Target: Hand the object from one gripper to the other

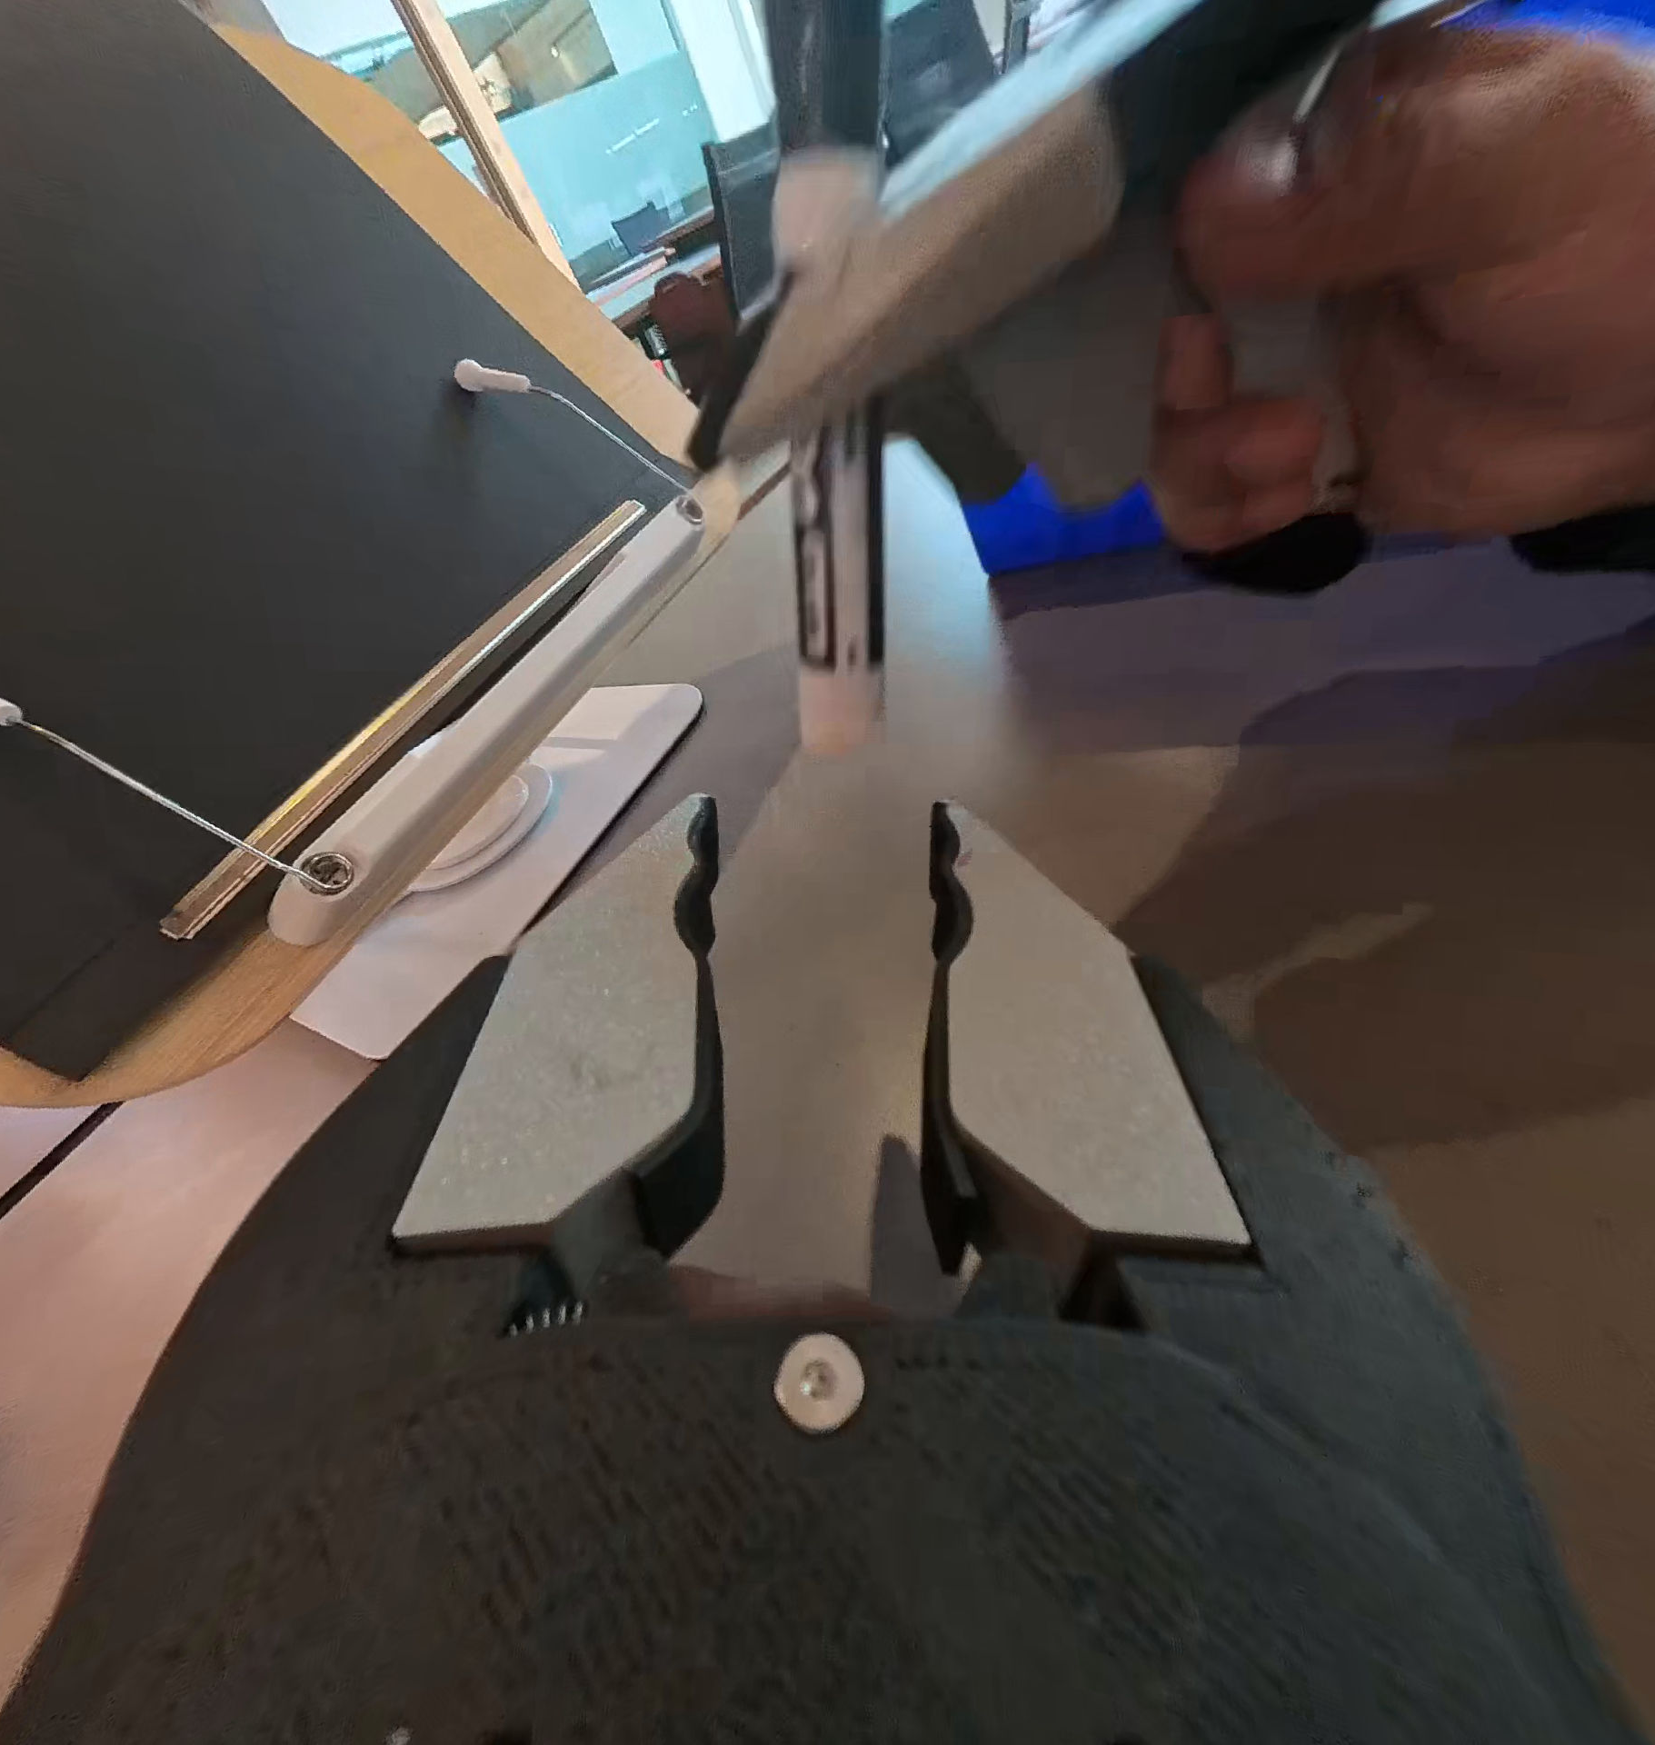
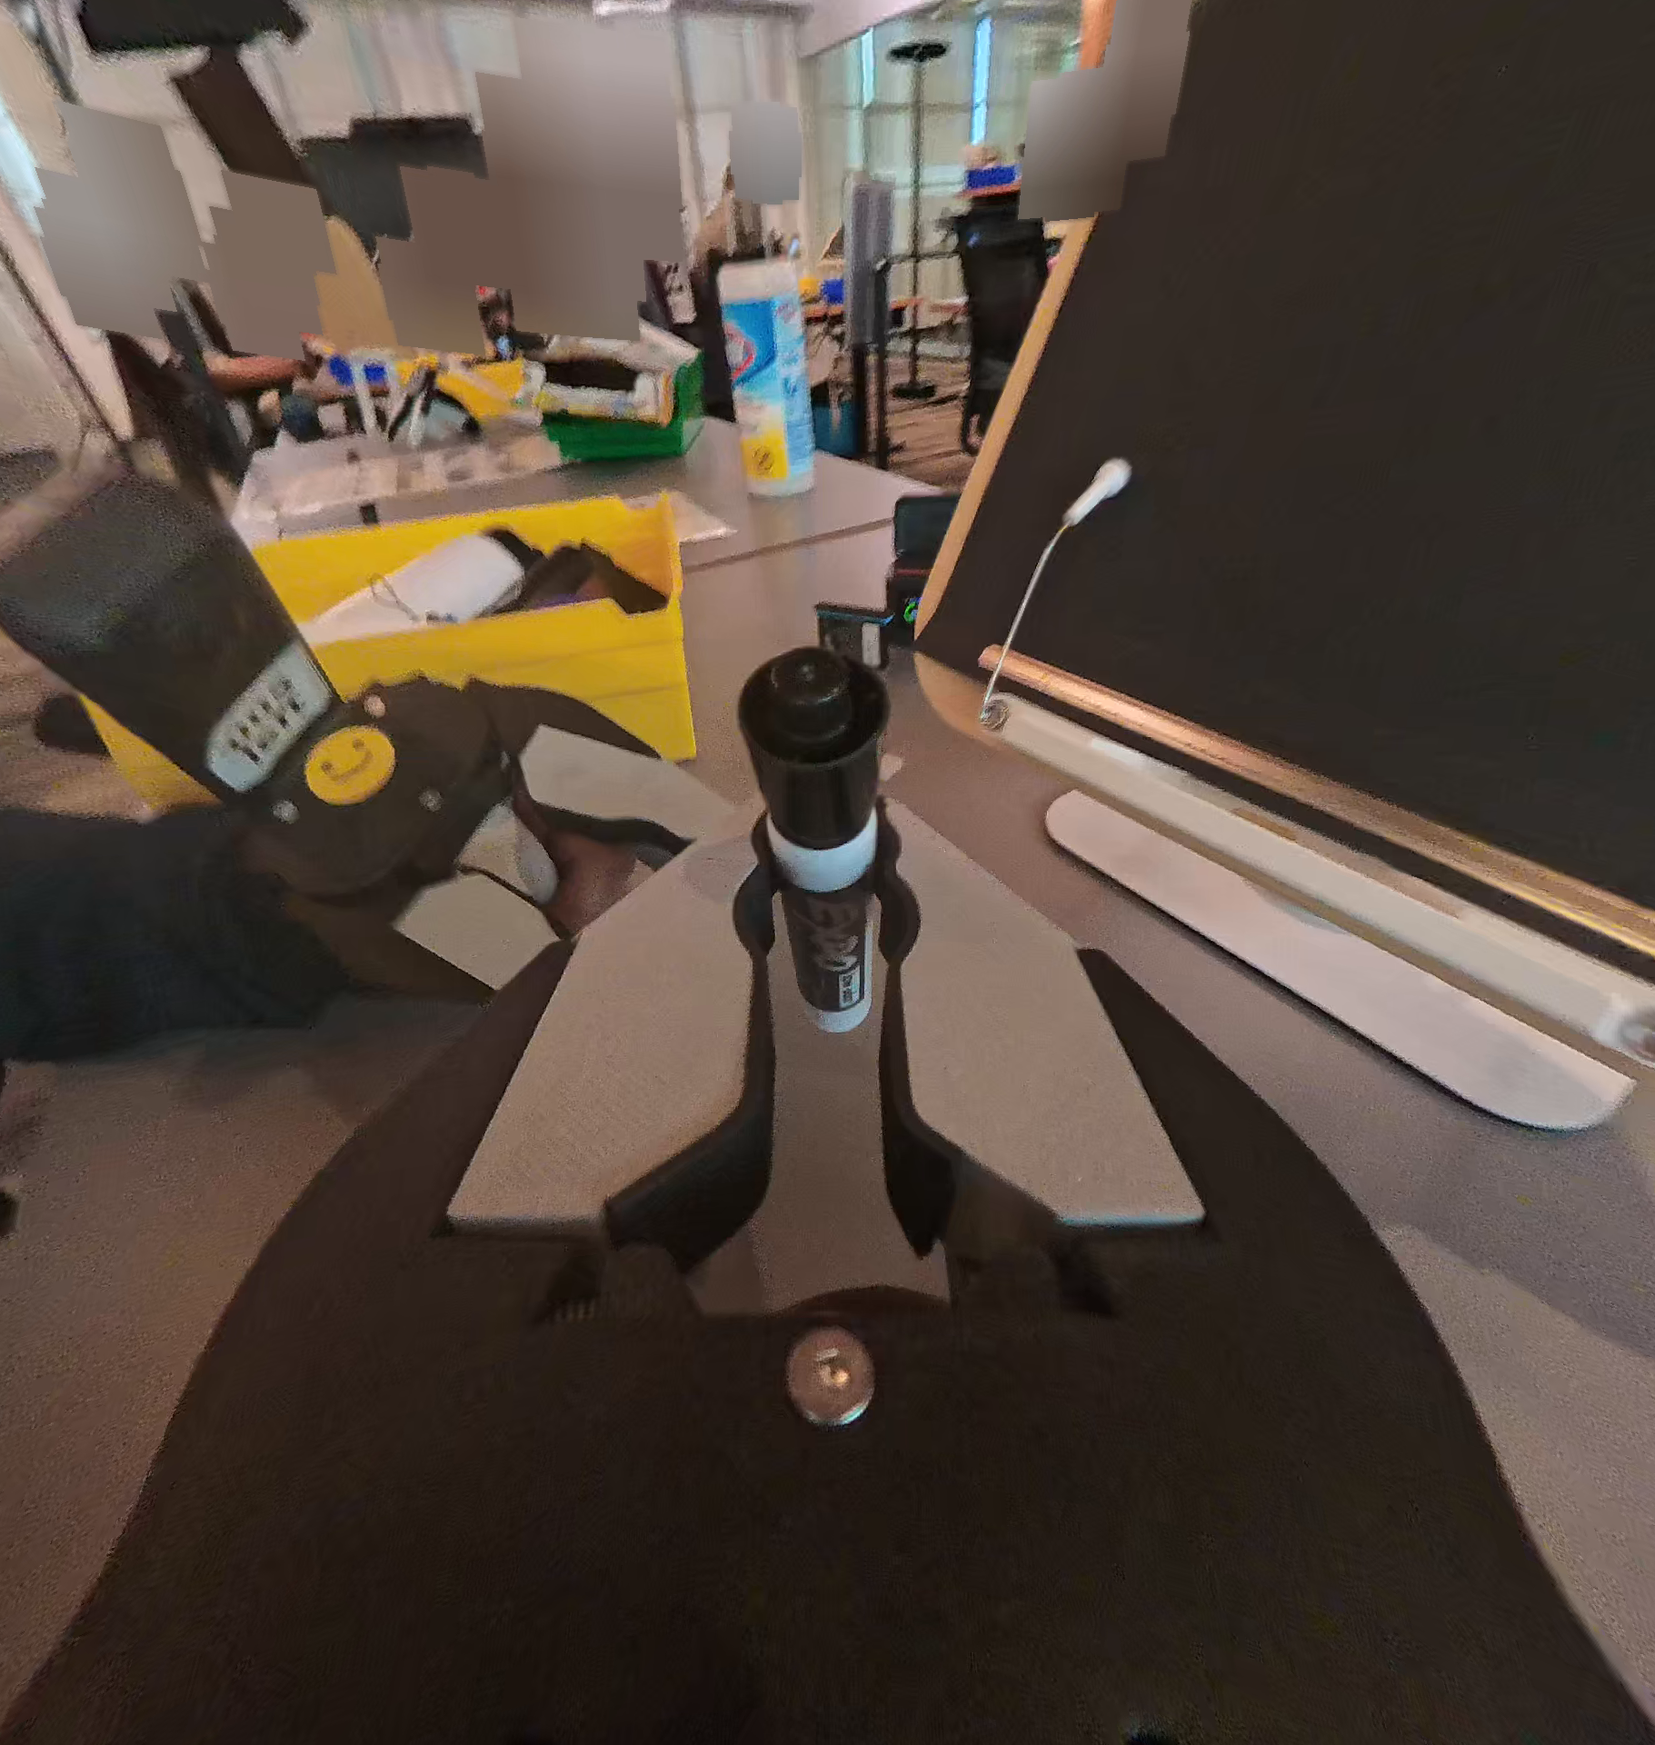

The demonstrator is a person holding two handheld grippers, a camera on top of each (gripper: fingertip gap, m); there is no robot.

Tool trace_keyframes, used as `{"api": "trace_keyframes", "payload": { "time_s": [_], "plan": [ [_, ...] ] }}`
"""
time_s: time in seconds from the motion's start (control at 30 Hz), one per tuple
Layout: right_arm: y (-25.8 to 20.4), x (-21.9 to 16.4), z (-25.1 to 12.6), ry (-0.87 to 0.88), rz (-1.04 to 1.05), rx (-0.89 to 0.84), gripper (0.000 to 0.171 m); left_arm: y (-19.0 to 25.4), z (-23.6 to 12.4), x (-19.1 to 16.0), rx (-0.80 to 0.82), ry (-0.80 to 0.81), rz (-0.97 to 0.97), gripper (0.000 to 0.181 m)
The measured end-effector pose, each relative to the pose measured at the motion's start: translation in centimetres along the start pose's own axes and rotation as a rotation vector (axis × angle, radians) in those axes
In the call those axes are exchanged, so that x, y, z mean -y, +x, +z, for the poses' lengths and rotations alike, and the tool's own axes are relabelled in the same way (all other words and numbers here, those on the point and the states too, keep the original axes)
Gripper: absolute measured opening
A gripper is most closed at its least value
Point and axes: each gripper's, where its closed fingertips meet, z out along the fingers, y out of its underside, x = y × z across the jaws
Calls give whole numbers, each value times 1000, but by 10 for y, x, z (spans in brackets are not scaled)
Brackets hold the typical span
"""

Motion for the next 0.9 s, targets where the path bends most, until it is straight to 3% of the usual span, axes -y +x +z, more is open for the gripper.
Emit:
{"api": "trace_keyframes", "payload": {
  "time_s": [0.13,0.3,0.43,0.57,0.63,0.73,0.83,0.9],
  "plan": [
    [1,41,-54,-35,-77,-152,16,1,1,-4,26,-26,77,39],
    [56,70,-157,-227,-139,-516,15,8,3,-6,23,-44,120,37],
    [105,12,-228,-575,-56,-714,16,8,2,-7,30,-53,135,36],
    [128,-64,-254,-829,-1,-766,28,4,1,-9,44,-59,136,36],
    [132,-73,-254,-854,15,-794,37,2,1,-11,48,-68,133,35],
    [117,-46,-221,-723,16,-744,43,-8,0,-15,92,-82,130,34],
    [56,3,-141,-441,15,-463,47,-18,-2,-17,133,-91,94,34],
    [5,15,-85,-316,43,-233,43,-24,-3,-19,154,-104,66,34]
  ]
}}
